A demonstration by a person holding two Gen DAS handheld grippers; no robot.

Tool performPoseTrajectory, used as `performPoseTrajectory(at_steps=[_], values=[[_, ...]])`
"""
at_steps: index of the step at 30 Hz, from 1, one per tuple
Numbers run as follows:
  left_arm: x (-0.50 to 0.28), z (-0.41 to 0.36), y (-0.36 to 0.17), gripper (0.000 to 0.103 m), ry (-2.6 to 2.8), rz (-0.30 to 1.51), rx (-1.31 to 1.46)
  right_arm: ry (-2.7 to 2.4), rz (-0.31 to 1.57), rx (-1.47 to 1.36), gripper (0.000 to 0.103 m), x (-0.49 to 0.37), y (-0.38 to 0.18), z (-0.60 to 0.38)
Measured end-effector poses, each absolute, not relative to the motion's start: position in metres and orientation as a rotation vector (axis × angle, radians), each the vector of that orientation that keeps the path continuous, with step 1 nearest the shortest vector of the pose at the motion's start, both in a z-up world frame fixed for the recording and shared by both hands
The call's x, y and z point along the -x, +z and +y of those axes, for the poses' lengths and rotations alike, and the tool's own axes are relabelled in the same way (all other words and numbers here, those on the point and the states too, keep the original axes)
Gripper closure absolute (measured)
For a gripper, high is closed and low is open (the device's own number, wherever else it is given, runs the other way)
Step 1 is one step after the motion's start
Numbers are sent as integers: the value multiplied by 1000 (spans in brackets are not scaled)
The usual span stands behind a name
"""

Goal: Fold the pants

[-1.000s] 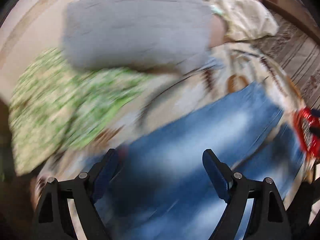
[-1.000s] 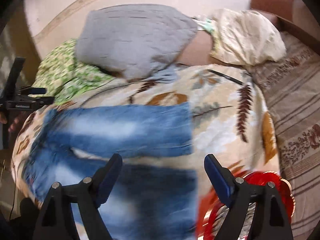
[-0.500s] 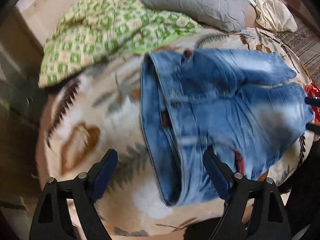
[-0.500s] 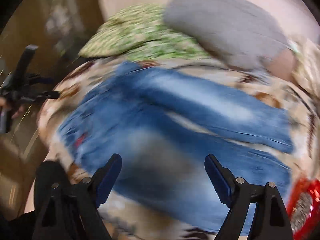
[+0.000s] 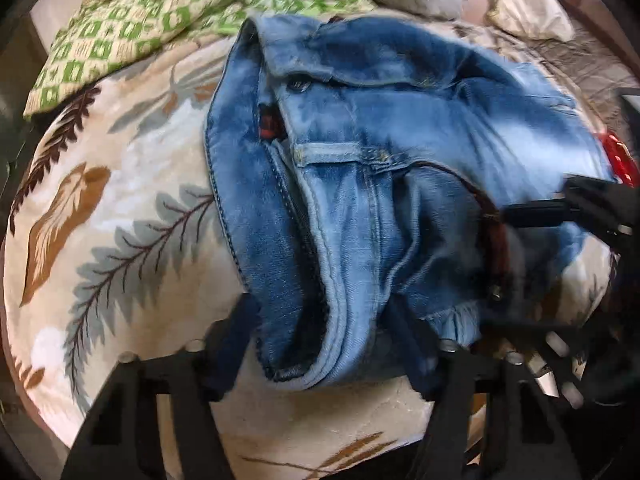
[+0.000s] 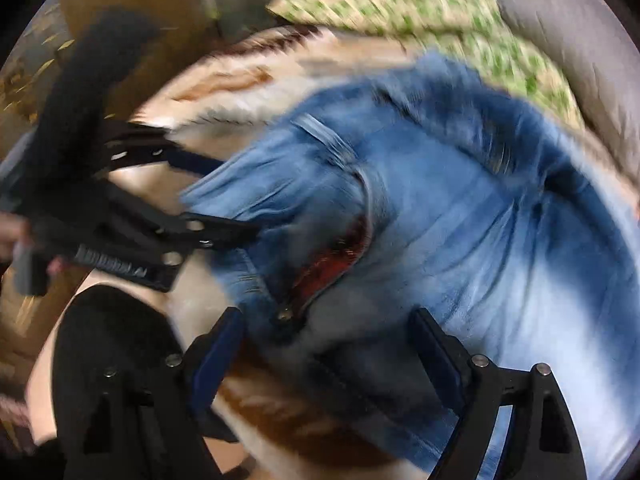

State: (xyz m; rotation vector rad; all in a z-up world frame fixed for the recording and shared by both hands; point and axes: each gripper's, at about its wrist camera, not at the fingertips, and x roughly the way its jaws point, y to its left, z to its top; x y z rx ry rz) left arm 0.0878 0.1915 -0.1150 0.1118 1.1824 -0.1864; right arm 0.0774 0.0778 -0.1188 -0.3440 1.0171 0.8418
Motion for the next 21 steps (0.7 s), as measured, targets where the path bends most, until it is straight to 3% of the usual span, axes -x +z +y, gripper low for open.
performPoseTrajectory(at_steps=[1,2,3,6,10,11,12,13,14,15,16,18,21], values=[[-87,195,-111,67,-208,1182,-87,821,990,330,30,-78,-120,79],[-86,200,-106,71,-241,1183,-45,820,978,333,36,-75,-117,81],[-84,203,-100,75,-259,1180,-32,826,977,324,51,-74,-114,81],[-71,207,-80,80,-286,1144,-38,877,969,338,73,-62,-98,81],[-57,218,-75,81,-273,1145,-4,972,953,320,75,-42,-82,77],[-59,220,-85,80,-249,1184,-10,985,956,321,75,-41,-84,79],[-62,220,-98,73,-229,1223,-14,991,968,329,74,-42,-87,81],[-65,220,-106,57,-205,1251,-29,982,985,346,73,-45,-92,82],[-68,220,-110,51,-183,1267,-37,946,1008,376,70,-49,-99,85],[-69,221,-107,38,-164,1258,-26,928,1022,390,57,-50,-100,87],[-70,224,-101,29,-156,1237,-4,920,1027,392,36,-51,-99,82],[-75,231,-82,23,-154,1161,60,939,980,350,25,-55,-85,66],[-101,235,-58,22,-114,1095,105,917,907,311,25,-72,-57,36]])
